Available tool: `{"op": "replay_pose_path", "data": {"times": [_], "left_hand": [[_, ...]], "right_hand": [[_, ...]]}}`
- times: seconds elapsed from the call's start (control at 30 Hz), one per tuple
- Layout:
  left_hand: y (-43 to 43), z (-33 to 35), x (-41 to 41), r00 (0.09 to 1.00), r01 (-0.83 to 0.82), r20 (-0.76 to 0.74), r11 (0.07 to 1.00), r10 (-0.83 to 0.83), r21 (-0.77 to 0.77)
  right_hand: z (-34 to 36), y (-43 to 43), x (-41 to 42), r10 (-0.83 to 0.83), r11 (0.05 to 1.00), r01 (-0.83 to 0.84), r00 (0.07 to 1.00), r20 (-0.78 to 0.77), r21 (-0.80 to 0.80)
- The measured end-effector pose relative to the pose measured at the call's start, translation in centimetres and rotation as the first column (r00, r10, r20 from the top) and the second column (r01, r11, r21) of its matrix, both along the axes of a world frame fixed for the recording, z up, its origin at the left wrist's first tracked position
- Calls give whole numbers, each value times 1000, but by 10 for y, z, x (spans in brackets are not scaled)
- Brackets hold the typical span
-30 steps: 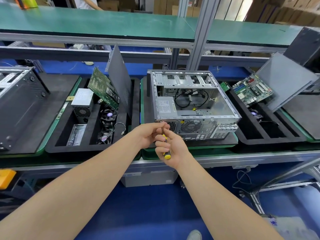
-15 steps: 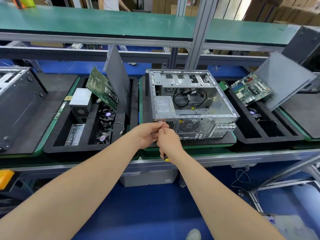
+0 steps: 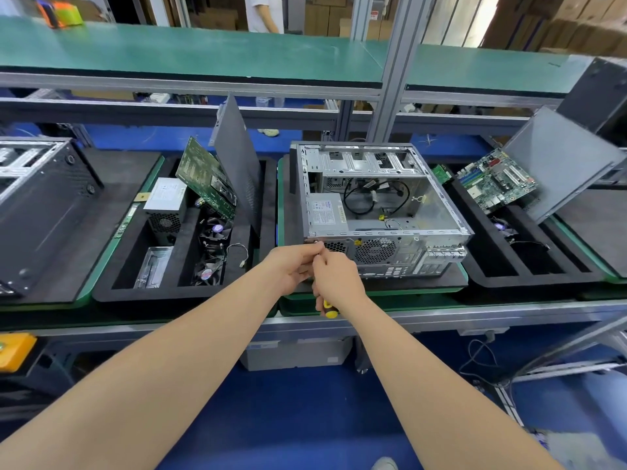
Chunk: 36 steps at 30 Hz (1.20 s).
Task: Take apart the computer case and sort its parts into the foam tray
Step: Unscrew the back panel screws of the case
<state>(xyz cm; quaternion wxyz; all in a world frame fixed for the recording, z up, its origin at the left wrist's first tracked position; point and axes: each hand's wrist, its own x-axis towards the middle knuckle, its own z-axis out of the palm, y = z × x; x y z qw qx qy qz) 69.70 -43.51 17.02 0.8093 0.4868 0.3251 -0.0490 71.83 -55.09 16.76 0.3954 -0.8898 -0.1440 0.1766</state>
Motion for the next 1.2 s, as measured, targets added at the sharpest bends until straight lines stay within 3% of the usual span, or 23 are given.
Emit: {"op": "replay_pose_path", "data": {"times": [0.07, 0.17, 0.3, 0.4, 0.5, 0.7, 0.8, 1.0, 1.2], "left_hand": [[1, -1, 1, 1000, 0, 12, 1000, 0, -12], [3, -1, 0, 1000, 12, -6, 999, -12, -41], [4, 2, -2, 995, 88, -47, 994, -91, -64], [6, 3, -2, 995, 86, -42, 992, -90, -91], [6, 4, -3, 994, 102, -33, 991, -106, -89], [11, -2, -2, 990, 138, -14, 987, -140, -83], [11, -4, -2, 997, 78, 8, 984, -78, -161], [7, -3, -4, 999, -38, -11, 968, 36, -248], [1, -3, -1, 999, -35, -20, 974, 31, -222]], "right_hand": [[2, -3, -2, -63, 952, 161, 936, -347, 260], [3, -8, -6, 69, 793, 398, 695, -716, 462], [-3, -13, -11, 372, 566, 601, 423, -826, 564], [-3, -13, -11, 461, 501, 659, 346, -817, 562], [2, -10, -10, 406, 519, 648, 387, -828, 557], [7, -4, -12, 137, 692, 511, 601, -787, 510], [7, -1, -13, 19, 765, 452, 696, -717, 459], [2, -2, -9, -132, 937, 218, 945, -300, 273], [2, -5, -3, -91, 992, 92, 996, -16, 82]]}}
